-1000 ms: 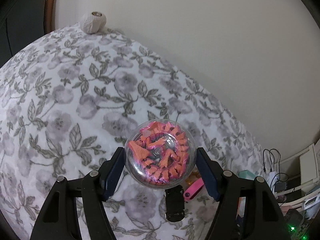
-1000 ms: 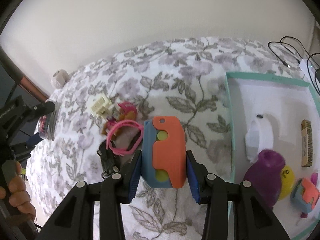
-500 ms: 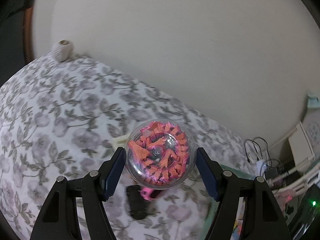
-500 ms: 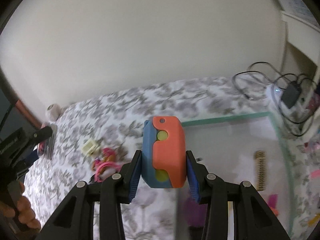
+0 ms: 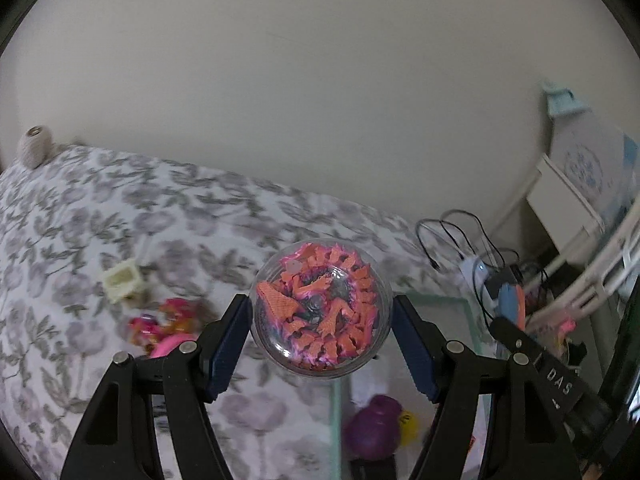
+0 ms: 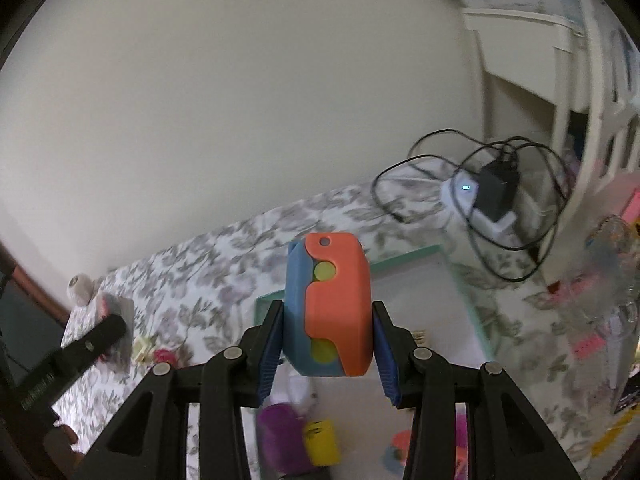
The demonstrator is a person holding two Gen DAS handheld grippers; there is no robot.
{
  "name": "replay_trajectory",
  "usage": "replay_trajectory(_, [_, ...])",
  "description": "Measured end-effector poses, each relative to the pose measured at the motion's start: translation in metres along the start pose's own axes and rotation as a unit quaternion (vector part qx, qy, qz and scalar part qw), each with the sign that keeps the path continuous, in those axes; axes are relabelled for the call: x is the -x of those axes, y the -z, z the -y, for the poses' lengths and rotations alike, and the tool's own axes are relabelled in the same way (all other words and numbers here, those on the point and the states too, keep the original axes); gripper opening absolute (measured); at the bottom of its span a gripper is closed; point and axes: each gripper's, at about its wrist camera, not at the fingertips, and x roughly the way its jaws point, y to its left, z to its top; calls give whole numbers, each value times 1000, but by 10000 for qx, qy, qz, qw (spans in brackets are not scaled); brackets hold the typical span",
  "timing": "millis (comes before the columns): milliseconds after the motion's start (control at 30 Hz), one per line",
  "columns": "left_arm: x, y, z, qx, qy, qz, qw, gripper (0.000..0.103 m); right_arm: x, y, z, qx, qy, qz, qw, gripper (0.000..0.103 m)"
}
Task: Organize rigid objects
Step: 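Lift and carry the clear dome and orange-blue toy over the tray, then lower and release the clear dome and orange-blue toy into the tray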
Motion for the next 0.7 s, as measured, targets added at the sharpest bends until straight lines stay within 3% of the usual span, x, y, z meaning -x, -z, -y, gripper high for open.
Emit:
replay_trajectory(433, [-46, 20, 69, -579, 264, -273, 9976, 73, -13, 1, 33, -134, 132, -104, 9998, 45])
replay_trajectory(700, [-72, 44, 75, -799, 155, -507, 9954, 73, -48, 19, 52, -343, 221, -641, 9971, 45])
